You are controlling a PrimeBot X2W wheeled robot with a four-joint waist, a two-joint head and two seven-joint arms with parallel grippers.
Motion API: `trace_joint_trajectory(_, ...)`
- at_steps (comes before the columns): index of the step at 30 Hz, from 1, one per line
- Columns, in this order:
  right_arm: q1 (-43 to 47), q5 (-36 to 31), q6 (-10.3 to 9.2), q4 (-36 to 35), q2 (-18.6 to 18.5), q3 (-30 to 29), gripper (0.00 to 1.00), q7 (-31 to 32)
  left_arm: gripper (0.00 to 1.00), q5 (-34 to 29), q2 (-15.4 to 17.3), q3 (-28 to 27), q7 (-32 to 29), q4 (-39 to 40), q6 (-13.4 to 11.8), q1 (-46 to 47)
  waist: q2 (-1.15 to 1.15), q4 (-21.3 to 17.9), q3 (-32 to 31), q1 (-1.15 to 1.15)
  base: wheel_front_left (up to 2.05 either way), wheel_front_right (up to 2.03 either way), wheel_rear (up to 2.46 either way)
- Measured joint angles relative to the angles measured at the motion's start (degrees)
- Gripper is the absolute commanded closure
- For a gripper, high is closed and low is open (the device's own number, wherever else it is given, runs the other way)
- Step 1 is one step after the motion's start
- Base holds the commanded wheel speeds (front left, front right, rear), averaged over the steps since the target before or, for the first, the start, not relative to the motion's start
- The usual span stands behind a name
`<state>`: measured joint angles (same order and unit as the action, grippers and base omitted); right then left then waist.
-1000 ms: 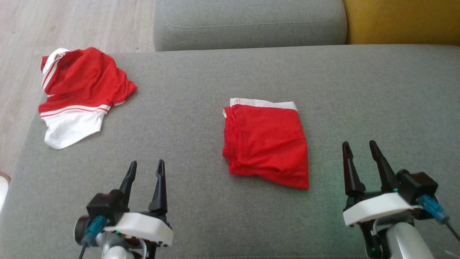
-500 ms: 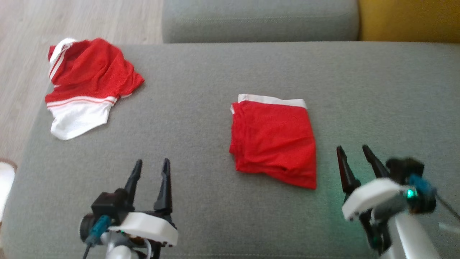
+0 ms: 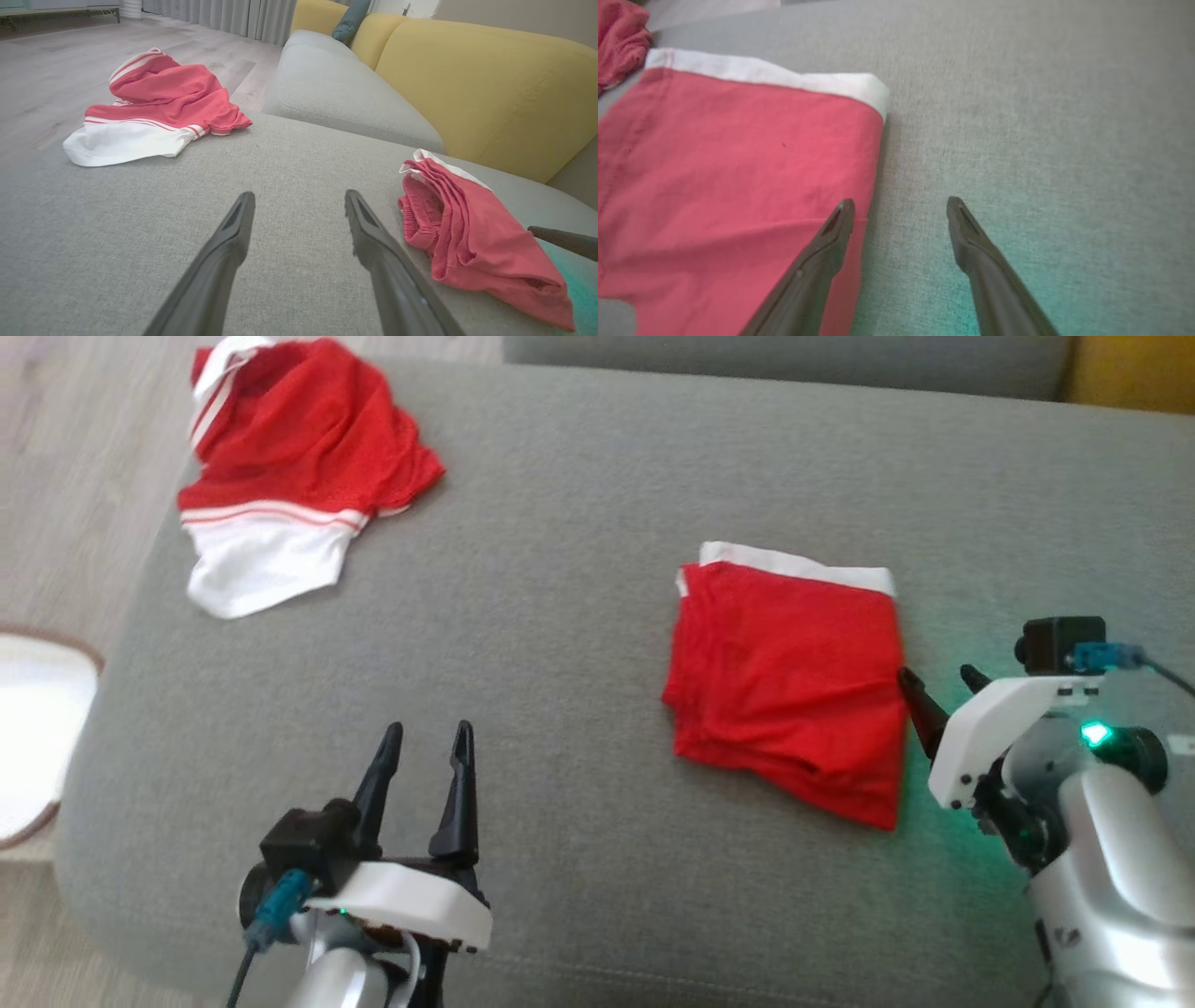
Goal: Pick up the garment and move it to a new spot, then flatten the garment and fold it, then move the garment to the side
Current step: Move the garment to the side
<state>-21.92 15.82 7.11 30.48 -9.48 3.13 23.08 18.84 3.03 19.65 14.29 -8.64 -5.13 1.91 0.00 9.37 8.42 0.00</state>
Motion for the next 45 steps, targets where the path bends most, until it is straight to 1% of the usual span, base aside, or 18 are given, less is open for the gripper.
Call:
trace_joint_trajectory(5, -1.58, 5.32, 0.00, 1.49, -0.93, 2.59, 0.00, 4.41, 0.00, 0.55, -0.01, 0.08, 0.00, 0.02, -0.41, 0.05, 0.00, 1.81, 1.46, 0.00, 0.00, 0.00, 0.00)
trace_joint_trajectory(11, -3.20, 8.90, 0.00, 1.81, -2.57, 5.28, 0.00, 6.82, 0.00, 0.55, -0.02, 0.08, 0.00, 0.12, -0.43, 0.72, 0.00, 2.33, 2.43, 0.00, 0.00, 0.00, 0.00)
trace_joint_trajectory(12, -3.56, 9.22, 0.00, 1.86, -2.72, 5.75, 0.15, 7.03, 0.00, 0.55, -0.02, 0.08, 0.00, 0.30, -0.43, 0.84, 0.00, 2.31, 2.62, 0.00, 0.00, 0.00, 0.00)
trace_joint_trajectory(13, -4.32, 9.83, 0.00, 2.16, -2.94, 6.49, 0.61, 7.03, 0.00, 0.49, -0.02, 0.08, 0.00, 0.41, -0.42, 0.85, 0.00, 2.17, 3.03, 0.00, 0.00, 0.00, 0.00)
trace_joint_trajectory(14, -4.78, 10.16, 0.00, 2.36, -3.13, 6.97, 0.78, 7.02, 0.00, 0.47, -0.02, 0.08, 0.00, 0.44, -0.42, 0.85, 0.00, 2.05, 3.23, 0.00, 0.00, 0.00, 0.00)
trace_joint_trajectory(15, -5.22, 10.38, 0.00, 2.55, -3.31, 7.48, 1.00, 6.86, 0.00, 0.41, -0.02, 0.07, 0.00, 0.47, -0.42, 0.86, 0.00, 1.88, 3.42, 0.00, 0.00, 0.00, 0.00)
trace_joint_trajectory(18, -6.40, 10.43, 0.00, 2.89, -3.88, 8.89, 1.00, 6.02, 0.00, -0.19, -0.03, -0.04, 0.00, 0.62, -0.41, 0.98, 0.00, 1.03, 3.96, 0.00, 0.00, 0.00, 0.00)
trace_joint_trajectory(22, -7.71, 10.39, 0.00, 2.85, -4.52, 9.73, 1.00, 4.13, 0.00, -1.34, -0.04, -0.29, 0.00, 0.80, -0.34, 1.69, 0.00, -1.15, 4.59, 0.00, 0.00, 0.00, 0.00)
trace_joint_trajectory(25, -9.18, 10.00, 0.00, 2.41, -6.43, 9.59, 1.00, 3.13, 0.00, -2.33, -0.07, -0.48, 0.01, 1.20, 0.18, 2.53, 0.00, -3.70, 5.11, 0.00, 0.00, 0.00, 0.00)
trace_joint_trajectory(27, -10.32, 9.88, 0.00, 1.75, -7.59, 9.21, 1.00, 2.96, 0.00, -2.85, -0.09, -0.44, 0.01, 1.23, 0.64, 3.15, 0.00, -5.82, 5.53, 0.00, 0.00, 0.00, 0.00)
trace_joint_trajectory(30, -12.16, 9.27, 0.00, 0.94, -8.08, 8.57, 1.00, 2.55, 0.00, -4.03, -0.12, -0.42, 0.00, 1.32, 1.02, 4.03, 0.00, -9.51, 6.34, 0.00, 0.00, 0.00, 0.00)
trace_joint_trajectory(39, -18.23, 7.97, 0.00, 0.13, -6.83, 7.51, 1.00, 0.29, 0.00, -6.87, 0.33, -0.40, 0.01, 1.21, 2.69, 8.36, 0.00, -21.93, 10.35, 0.00, 0.00, 0.00, 0.00)
trace_joint_trajectory(42, -18.84, 7.87, 0.00, 0.26, -6.38, 7.16, 1.00, -0.53, 0.00, -7.53, 0.42, -0.20, 0.01, 1.09, 3.14, 9.54, 0.00, -25.03, 12.17, 0.00, 0.00, 0.00, 0.00)
trace_joint_trajectory(45, -18.85, 7.86, 0.00, 1.20, -6.25, 6.69, 1.00, -1.08, 0.00, -7.69, 0.48, -0.08, 0.01, 1.01, 3.18, 10.50, 0.00, -26.69, 14.19, 0.01, 0.00, 0.00, 0.00)
